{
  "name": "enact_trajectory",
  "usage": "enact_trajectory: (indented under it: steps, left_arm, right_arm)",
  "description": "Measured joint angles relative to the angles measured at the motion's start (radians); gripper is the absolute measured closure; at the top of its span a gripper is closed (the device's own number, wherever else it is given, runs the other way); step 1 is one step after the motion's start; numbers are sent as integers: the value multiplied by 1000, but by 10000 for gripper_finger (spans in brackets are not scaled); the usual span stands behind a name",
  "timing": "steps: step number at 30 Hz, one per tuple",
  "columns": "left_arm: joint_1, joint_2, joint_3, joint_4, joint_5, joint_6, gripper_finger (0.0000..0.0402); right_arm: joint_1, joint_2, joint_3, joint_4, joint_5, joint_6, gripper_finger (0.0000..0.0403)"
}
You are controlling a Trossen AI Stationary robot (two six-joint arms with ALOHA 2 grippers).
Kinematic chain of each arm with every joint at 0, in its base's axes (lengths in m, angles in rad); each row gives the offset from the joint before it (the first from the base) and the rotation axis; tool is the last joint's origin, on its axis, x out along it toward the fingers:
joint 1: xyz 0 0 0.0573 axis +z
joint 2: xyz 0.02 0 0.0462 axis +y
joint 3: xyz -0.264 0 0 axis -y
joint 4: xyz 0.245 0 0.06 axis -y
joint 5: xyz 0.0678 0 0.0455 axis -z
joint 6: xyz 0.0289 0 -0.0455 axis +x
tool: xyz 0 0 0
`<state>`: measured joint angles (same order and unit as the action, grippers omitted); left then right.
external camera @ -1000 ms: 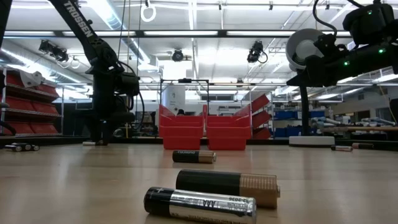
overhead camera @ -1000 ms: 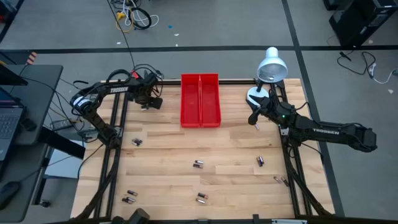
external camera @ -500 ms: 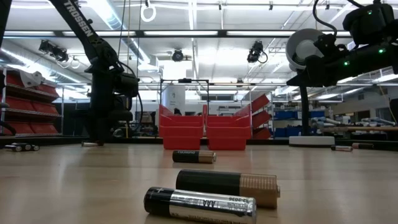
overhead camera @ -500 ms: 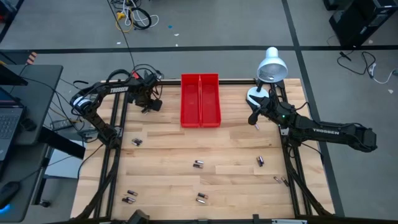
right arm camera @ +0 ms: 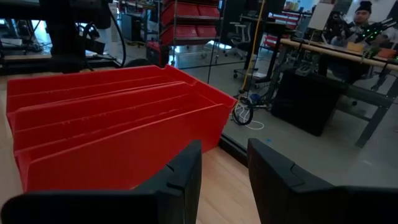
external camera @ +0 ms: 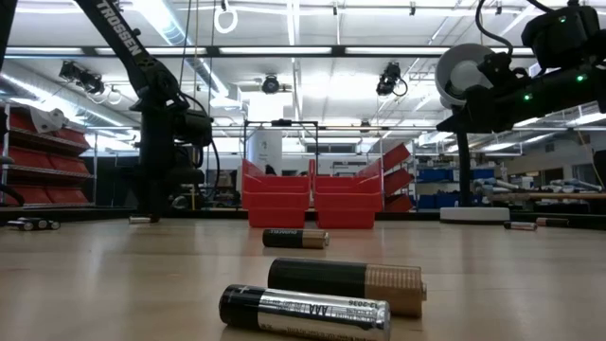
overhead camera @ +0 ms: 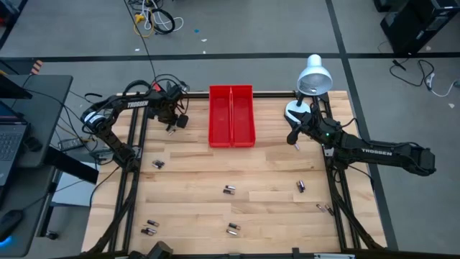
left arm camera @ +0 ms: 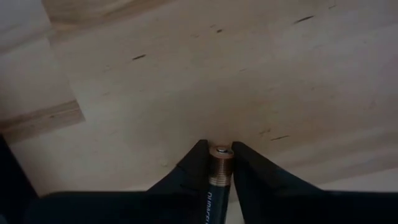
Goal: Sort batteries
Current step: Put the black battery into the left red bin
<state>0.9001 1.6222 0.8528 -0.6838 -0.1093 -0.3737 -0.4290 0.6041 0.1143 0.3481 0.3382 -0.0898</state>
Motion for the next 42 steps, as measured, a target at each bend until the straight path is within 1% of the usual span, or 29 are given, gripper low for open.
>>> enact_trajectory:
  steps: [4,12,17,20,24,28,31,36,42]
  left_arm:
    - [0,0,0,3,-2,0,322]
    - [-7,-11,0,15,-3,-5,326]
    - [-41,-74,0,60,10,-1,327]
    - [-65,-135,0,114,19,6,327]
    - [-92,-211,0,257,35,40,327]
    - [-117,-262,2,429,104,88,327]
    - [-140,-288,2,533,137,116,327]
    - [-203,-291,2,710,154,171,328]
    - [-301,-223,2,954,150,214,328]
  right_arm:
    - [0,0,0,0,0,0,286]
    - [0,0,0,3,0,0,286]
    - [0,0,0,15,0,0,286]
    - [0,0,0,-4,0,9,286]
    - [0,0,0,-3,0,82,286]
    - [0,0,0,54,0,168,286]
    - [1,0,0,78,-2,220,286]
    - [1,0,1,78,-19,286,286]
    - [1,0,1,106,-19,300,286]
